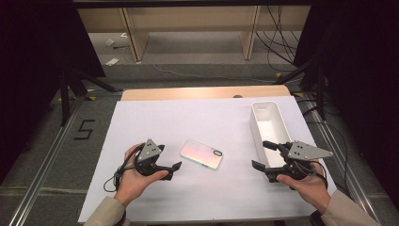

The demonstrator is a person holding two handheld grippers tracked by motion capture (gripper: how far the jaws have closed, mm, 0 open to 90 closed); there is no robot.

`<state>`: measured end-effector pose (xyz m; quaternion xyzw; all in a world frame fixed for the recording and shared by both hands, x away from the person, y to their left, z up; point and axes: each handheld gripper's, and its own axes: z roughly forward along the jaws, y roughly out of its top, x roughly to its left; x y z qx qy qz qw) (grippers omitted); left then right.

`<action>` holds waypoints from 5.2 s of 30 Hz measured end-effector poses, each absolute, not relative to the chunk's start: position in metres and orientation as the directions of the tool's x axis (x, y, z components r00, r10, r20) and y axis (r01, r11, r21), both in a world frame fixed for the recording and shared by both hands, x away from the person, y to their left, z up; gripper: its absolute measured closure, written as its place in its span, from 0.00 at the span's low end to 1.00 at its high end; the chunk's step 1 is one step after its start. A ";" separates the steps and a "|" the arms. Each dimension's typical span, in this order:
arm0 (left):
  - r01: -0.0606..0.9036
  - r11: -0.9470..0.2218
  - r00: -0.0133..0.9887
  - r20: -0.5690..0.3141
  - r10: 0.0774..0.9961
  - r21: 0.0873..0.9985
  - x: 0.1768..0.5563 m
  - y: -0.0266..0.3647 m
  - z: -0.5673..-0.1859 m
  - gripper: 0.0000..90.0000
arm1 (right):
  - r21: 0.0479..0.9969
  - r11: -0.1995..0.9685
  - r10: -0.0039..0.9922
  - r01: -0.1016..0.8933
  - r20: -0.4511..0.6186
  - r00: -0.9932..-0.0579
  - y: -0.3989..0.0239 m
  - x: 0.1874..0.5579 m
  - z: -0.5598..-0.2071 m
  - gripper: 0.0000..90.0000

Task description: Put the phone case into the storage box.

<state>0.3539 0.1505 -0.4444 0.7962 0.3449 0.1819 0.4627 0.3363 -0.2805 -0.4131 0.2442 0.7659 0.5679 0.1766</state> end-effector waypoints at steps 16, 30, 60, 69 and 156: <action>0.410 -0.359 0.672 -0.011 0.741 0.839 0.393 0.129 -0.438 0.99 | 0.958 0.230 0.596 0.173 0.002 -0.803 -0.284 0.329 -0.412 0.23; 0.467 -0.435 0.651 0.033 0.758 0.770 0.456 0.097 -0.455 1.00 | 0.959 0.221 0.610 0.178 0.006 -0.792 -0.289 0.327 -0.414 0.23; 0.500 -0.533 0.686 0.064 0.725 0.682 0.485 0.064 -0.487 1.00 | 0.955 0.228 0.618 0.188 0.007 -0.786 -0.294 0.322 -0.414 0.24; 0.511 -0.554 0.697 0.060 0.714 0.657 0.484 0.065 -0.484 1.00 | 0.954 0.234 0.620 0.189 0.004 -0.785 -0.293 0.322 -0.415 0.24; 0.454 -0.689 0.828 0.019 0.561 0.565 0.383 0.094 -0.458 0.85 | 0.954 0.236 0.608 0.187 0.005 -0.794 -0.288 0.324 -0.414 0.24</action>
